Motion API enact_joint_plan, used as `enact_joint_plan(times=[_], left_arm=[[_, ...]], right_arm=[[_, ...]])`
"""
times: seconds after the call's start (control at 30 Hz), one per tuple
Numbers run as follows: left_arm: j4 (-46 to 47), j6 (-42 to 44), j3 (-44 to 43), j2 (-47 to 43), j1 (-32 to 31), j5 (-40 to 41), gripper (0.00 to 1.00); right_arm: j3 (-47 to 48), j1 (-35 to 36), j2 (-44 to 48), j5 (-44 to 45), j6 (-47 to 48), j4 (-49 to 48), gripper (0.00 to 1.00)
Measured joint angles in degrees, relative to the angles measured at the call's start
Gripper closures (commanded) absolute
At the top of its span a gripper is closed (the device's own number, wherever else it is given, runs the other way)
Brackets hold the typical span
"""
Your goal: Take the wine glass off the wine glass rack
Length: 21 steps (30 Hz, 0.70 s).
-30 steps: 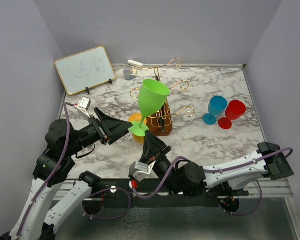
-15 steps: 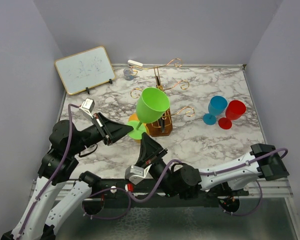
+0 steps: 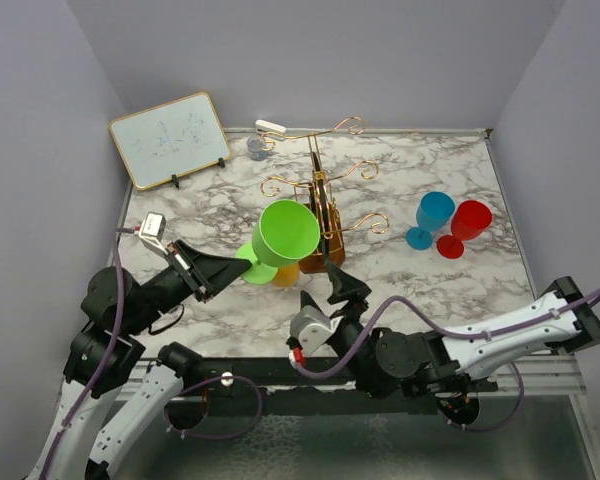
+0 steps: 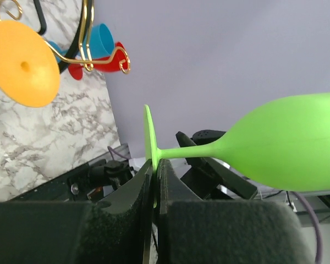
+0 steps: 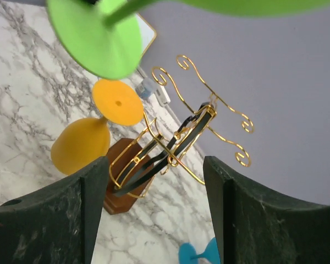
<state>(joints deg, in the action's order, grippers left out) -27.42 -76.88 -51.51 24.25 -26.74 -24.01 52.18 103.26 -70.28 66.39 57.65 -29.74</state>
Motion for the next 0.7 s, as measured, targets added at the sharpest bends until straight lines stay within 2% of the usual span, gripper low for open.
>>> enact_joint_plan(times=[0.07, 0.2, 0.3, 0.37, 0.43, 0.5, 0.7], left_arm=[[-1.8, 0.8, -0.1, -2.7, 0.0, 3.2, 1.0], [-5.9, 1.8, -0.2, -7.9, 0.0, 10.2, 1.0], [-8.8, 2.6, -0.2, -11.1, 0.0, 14.1, 1.0], [-10.6, 3.4, -0.2, -12.4, 0.0, 16.0, 1.0], [-12.3, 4.4, 0.1, -12.8, 0.0, 17.2, 1.0], [-14.0, 5.5, 0.3, -12.8, 0.0, 18.0, 1.0], [-18.4, 8.9, 0.0, -12.7, 0.0, 20.0, 1.0]], right_arm=[[2.8, 1.0, 2.6, 1.7, -13.0, 14.0, 0.31], [13.2, 2.2, 4.0, 2.6, -50.6, 53.5, 0.38], [17.1, 2.3, 4.1, 2.3, -70.3, 74.3, 0.59], [19.0, 2.3, 4.5, 1.7, -78.4, 84.1, 0.69], [21.4, 1.8, 5.2, 1.2, -83.2, 89.3, 0.7], [24.2, 1.1, 7.1, 0.9, -84.2, 90.3, 0.69], [29.0, -0.7, 14.5, 2.4, -72.5, 79.3, 0.59]])
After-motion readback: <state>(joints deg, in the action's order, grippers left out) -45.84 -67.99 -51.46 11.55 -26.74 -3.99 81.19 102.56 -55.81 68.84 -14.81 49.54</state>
